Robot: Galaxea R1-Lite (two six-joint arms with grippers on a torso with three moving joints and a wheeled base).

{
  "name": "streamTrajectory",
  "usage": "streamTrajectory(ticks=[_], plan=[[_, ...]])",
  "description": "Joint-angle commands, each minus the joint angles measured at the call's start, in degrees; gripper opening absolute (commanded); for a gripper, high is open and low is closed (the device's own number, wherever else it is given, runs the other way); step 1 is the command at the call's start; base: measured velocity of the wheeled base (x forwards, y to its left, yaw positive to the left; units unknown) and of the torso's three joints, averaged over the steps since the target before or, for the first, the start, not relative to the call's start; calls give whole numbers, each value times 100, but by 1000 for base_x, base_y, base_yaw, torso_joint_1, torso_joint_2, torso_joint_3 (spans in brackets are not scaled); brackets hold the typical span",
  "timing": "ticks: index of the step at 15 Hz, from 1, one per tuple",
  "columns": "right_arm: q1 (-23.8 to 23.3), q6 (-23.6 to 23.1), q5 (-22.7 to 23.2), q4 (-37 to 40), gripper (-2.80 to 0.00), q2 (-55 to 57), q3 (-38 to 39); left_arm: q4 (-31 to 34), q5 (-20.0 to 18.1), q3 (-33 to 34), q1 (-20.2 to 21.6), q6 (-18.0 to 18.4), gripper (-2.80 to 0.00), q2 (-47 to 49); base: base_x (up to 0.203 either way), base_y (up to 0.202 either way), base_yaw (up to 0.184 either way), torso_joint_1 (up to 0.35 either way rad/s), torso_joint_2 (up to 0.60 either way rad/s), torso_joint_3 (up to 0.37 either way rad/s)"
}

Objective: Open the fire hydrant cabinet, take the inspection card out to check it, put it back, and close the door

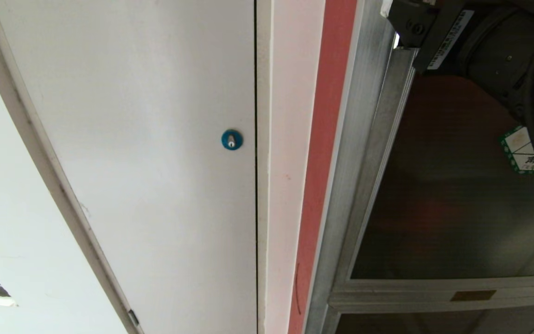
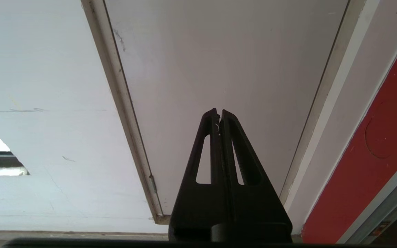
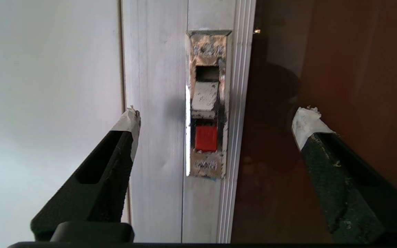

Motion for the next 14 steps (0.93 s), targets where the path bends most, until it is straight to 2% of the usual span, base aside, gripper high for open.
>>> streamTrajectory(ticks=[1,8,9,14], plan=[[-110,-9,-18,-30,0,129,-122,-2,-2,44,-1,2,-280,-1,0,0,0,0,0,0],[-201,-11,-18,-30,0,201,-300,-2,-2,44,7,2,-280,-1,0,0,0,0,0,0],[-201,-6,-18,-30,-280,200,-291,-2,-2,44,3,2,-280,-1,0,0,0,0,0,0],[-183,-2,-27,-30,-280,200,-247,-2,-2,44,7,2,-280,-1,0,0,0,0,0,0]])
